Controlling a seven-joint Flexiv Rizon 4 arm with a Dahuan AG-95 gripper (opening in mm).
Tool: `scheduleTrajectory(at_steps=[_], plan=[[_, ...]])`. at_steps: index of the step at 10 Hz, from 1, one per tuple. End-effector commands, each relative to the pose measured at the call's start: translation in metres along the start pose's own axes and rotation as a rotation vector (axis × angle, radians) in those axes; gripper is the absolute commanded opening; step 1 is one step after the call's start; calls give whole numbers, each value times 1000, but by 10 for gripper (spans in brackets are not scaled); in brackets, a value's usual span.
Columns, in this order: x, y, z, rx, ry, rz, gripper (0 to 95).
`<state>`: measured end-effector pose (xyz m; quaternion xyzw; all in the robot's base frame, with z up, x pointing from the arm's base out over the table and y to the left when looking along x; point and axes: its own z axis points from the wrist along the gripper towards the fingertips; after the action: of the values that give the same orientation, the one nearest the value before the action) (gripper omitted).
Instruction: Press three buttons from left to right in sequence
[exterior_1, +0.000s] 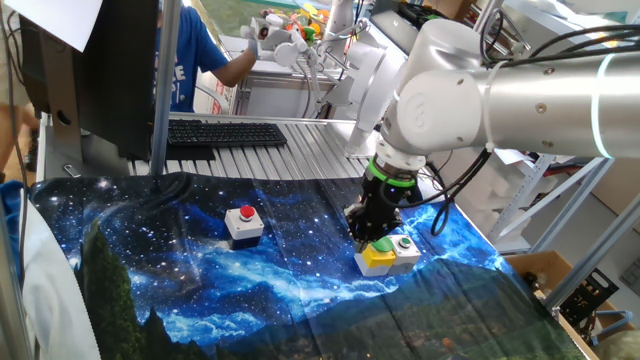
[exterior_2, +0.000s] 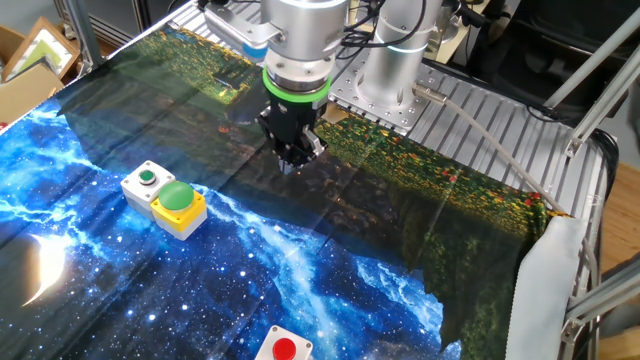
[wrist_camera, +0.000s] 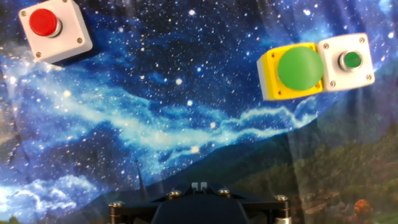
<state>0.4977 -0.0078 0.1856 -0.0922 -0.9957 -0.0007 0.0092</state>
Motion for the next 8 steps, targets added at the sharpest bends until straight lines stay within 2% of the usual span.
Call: scheduleTrajectory(at_steps=[1, 2, 3, 4, 5, 6, 8], plan=[[-18, -6, -5, -1, 21, -25, 0], [-29, -13, -7, 3, 18, -32, 0], [-39, -23, -6, 19, 3, -55, 0], [-49, -40, -1, 30, -12, -81, 0], [-55, -51, 2, 29, -18, -95, 0], [-70, -72, 7, 26, -18, -125, 0], [-98, -111, 5, 28, -18, -164, 0]])
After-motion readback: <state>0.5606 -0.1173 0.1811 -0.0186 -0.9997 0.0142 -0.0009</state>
